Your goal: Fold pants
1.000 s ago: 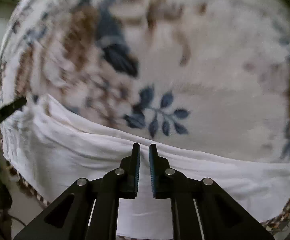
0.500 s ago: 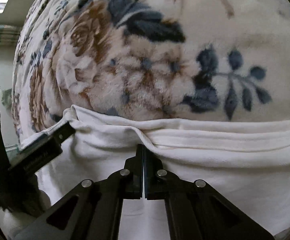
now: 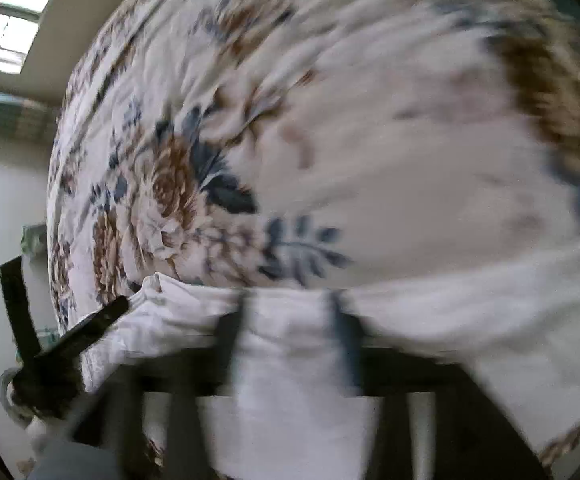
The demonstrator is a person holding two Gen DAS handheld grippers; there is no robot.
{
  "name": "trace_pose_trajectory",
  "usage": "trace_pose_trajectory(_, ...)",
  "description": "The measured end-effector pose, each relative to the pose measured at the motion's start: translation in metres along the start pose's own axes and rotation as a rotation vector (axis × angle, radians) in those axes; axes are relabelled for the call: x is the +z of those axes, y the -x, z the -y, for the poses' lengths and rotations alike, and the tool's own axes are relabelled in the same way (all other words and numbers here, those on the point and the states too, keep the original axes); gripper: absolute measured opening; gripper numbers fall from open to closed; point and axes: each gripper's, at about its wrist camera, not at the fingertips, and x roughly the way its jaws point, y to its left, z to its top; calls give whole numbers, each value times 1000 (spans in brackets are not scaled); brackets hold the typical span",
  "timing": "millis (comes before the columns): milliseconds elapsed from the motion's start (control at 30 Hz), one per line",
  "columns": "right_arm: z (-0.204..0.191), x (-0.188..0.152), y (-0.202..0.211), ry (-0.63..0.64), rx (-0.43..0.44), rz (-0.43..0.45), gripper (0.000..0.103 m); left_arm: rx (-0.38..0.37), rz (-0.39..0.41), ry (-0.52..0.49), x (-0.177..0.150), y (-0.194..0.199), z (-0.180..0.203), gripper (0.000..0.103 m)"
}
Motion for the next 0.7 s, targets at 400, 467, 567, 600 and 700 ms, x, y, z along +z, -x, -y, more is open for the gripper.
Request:
trace_pose_trajectory(400,310,-139,109,-777,-29,210,79,-142,-296,-134,-101,-47,174,103)
trace_pose_trajectory(467,342,-145,99,-831,17,213,74,-61,-314,-173,-106,-65,188,103)
trace_pose_trajectory(567,354,-142,84,-828,171,294,68,-38,-331,-168,-104,-78,191,103)
trace_pose_trajectory(600,353,-139,84,-810,206,320,67,-40,-338,-156,-101,-80,190,103)
trace_pose_trajectory(700,350,-125,77,-754,340,368,67,-32,-358,-156,-95,-86,190,103)
